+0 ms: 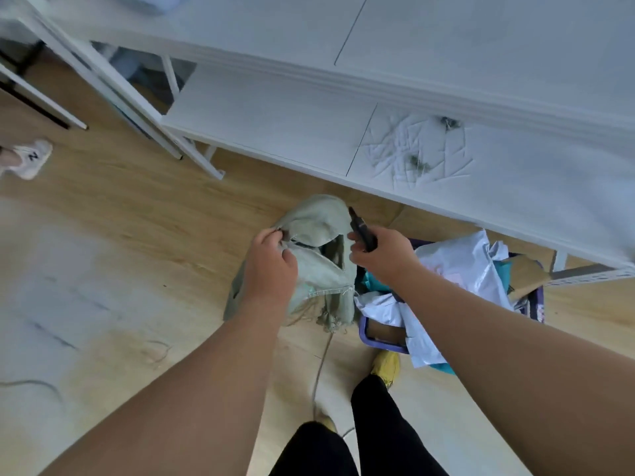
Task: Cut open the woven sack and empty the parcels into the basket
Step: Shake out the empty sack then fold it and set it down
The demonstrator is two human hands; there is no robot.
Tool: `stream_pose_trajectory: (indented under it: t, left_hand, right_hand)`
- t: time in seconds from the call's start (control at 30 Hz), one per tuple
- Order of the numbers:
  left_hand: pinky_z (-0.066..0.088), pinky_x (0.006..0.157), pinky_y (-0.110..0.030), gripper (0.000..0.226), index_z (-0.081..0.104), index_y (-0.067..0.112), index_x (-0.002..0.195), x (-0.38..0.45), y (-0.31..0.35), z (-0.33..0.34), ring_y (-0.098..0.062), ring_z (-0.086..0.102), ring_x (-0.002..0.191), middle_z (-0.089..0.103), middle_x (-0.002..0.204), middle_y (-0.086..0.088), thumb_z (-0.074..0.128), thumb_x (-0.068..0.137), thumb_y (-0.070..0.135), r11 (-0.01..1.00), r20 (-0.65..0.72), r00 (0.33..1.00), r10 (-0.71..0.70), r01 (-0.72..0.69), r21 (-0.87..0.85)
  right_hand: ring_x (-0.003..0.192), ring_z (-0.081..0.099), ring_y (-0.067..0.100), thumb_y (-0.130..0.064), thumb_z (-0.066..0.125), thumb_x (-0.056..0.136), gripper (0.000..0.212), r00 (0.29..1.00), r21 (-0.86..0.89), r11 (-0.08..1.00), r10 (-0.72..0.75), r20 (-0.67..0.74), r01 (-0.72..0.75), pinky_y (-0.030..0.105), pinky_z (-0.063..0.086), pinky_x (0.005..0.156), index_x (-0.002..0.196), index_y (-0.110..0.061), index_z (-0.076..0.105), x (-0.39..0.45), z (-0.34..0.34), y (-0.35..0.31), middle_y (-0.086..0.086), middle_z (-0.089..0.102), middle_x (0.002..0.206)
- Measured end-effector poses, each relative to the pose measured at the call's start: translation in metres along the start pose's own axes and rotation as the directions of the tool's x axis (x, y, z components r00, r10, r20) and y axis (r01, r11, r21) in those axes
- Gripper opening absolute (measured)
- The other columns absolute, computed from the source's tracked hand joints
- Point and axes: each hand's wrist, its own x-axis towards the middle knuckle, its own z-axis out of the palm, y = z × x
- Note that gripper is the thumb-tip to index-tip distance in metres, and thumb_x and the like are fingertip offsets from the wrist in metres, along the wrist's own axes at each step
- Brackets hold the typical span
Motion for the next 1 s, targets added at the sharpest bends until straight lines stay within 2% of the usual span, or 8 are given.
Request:
stream_pose_trajectory:
  t: [0.07, 0.23, 0.47, 0.57, 0.7, 0.87, 0.93, 1.0]
  left_hand:
    - [0.033, 0.089, -0.017, 0.035, 0.059, 0.012, 0.127, -0.009, -0.003, -0.024, -0.015, 0.050, 0.120, 0.051, 0.134, 0.001, 0.049, 0.094, 0.014, 0.999, -0.088, 0.996, 0.028, -0.031, -0.030]
    - [0.035, 0.087, -0.015, 0.025, 0.068, 0.013, 0.113, -0.050, -0.007, -0.074, -0.012, 0.055, 0.109, 0.061, 0.119, 0.003, 0.052, 0.094, 0.017, 0.983, -0.279, 0.955, 0.101, -0.138, -0.119]
    - [0.040, 0.076, -0.017, 0.013, 0.069, 0.015, 0.087, -0.124, -0.002, -0.167, -0.005, 0.053, 0.086, 0.058, 0.094, 0.010, 0.057, 0.087, 0.017, 0.917, -0.509, 0.842, 0.178, -0.330, -0.226]
    - [0.045, 0.080, -0.023, 0.012, 0.068, 0.015, 0.086, -0.150, 0.014, -0.197, -0.011, 0.055, 0.090, 0.062, 0.098, 0.001, 0.056, 0.086, 0.018, 0.901, -0.530, 0.821, 0.212, -0.374, -0.220]
    - [0.044, 0.090, -0.026, 0.024, 0.067, 0.017, 0.106, -0.183, 0.044, -0.203, -0.017, 0.057, 0.105, 0.056, 0.116, 0.000, 0.058, 0.087, 0.027, 0.915, -0.330, 0.880, 0.341, -0.392, -0.099]
    - [0.032, 0.102, -0.026, 0.061, 0.053, 0.015, 0.132, -0.242, 0.092, -0.179, -0.016, 0.045, 0.125, 0.043, 0.137, 0.002, 0.054, 0.087, 0.055, 0.888, 0.111, 0.881, 0.459, -0.450, -0.099]
    - [0.032, 0.094, -0.021, 0.066, 0.058, 0.025, 0.126, -0.269, 0.120, -0.169, -0.008, 0.047, 0.116, 0.047, 0.130, 0.011, 0.047, 0.081, 0.071, 0.876, 0.251, 0.839, 0.482, -0.454, -0.163]
    - [0.039, 0.071, -0.015, 0.055, 0.066, 0.038, 0.097, -0.302, 0.153, -0.159, 0.003, 0.057, 0.087, 0.062, 0.099, 0.026, 0.049, 0.069, 0.082, 0.870, 0.381, 0.782, 0.493, -0.441, -0.221]
  right_hand:
    - [0.083, 0.065, 0.022, -0.015, 0.066, 0.080, 0.026, 1.000, 0.048, 0.999, -0.024, -0.008, 0.025, 0.035, 0.054, 0.073, 0.105, -0.021, 0.068, -0.016, 0.014, -0.014, 0.001, 0.071, 0.093]
    - [0.064, 0.061, 0.018, -0.022, 0.074, 0.078, 0.020, 0.994, 0.081, 0.993, -0.076, -0.079, 0.082, 0.027, 0.048, 0.056, 0.092, -0.027, 0.060, -0.060, 0.042, -0.033, -0.008, 0.059, 0.069]
    - [0.073, 0.065, 0.030, -0.023, 0.074, 0.078, 0.019, 0.970, 0.055, 0.988, -0.129, -0.207, 0.143, 0.043, 0.057, 0.067, 0.088, -0.022, 0.057, -0.157, 0.071, -0.046, 0.002, 0.062, 0.074]
    - [0.068, 0.060, 0.017, -0.026, 0.069, 0.080, 0.015, 0.945, 0.068, 0.979, -0.163, -0.285, 0.190, 0.027, 0.044, 0.053, 0.083, -0.028, 0.054, -0.202, 0.062, -0.051, -0.007, 0.060, 0.071]
    - [0.066, 0.053, 0.003, -0.035, 0.061, 0.086, 0.012, 0.877, 0.143, 0.947, -0.200, -0.436, 0.287, 0.022, 0.037, 0.052, 0.083, -0.029, 0.051, -0.262, 0.031, -0.058, -0.013, 0.057, 0.070]
    - [0.077, 0.064, 0.031, -0.032, 0.061, 0.086, 0.012, 0.855, 0.324, 0.884, -0.144, -0.498, 0.337, 0.041, 0.054, 0.069, 0.079, -0.028, 0.052, -0.323, -0.023, -0.058, 0.004, 0.062, 0.076]
    - [0.067, 0.063, 0.028, -0.028, 0.059, 0.085, 0.008, 0.845, 0.439, 0.831, -0.068, -0.530, 0.342, 0.037, 0.053, 0.061, 0.080, -0.024, 0.054, -0.346, -0.050, -0.047, 0.005, 0.062, 0.072]
    - [0.057, 0.058, 0.019, -0.025, 0.058, 0.085, 0.006, 0.836, 0.530, 0.781, 0.018, -0.548, 0.331, 0.031, 0.049, 0.053, 0.081, -0.021, 0.056, -0.371, -0.084, -0.024, 0.002, 0.060, 0.068]
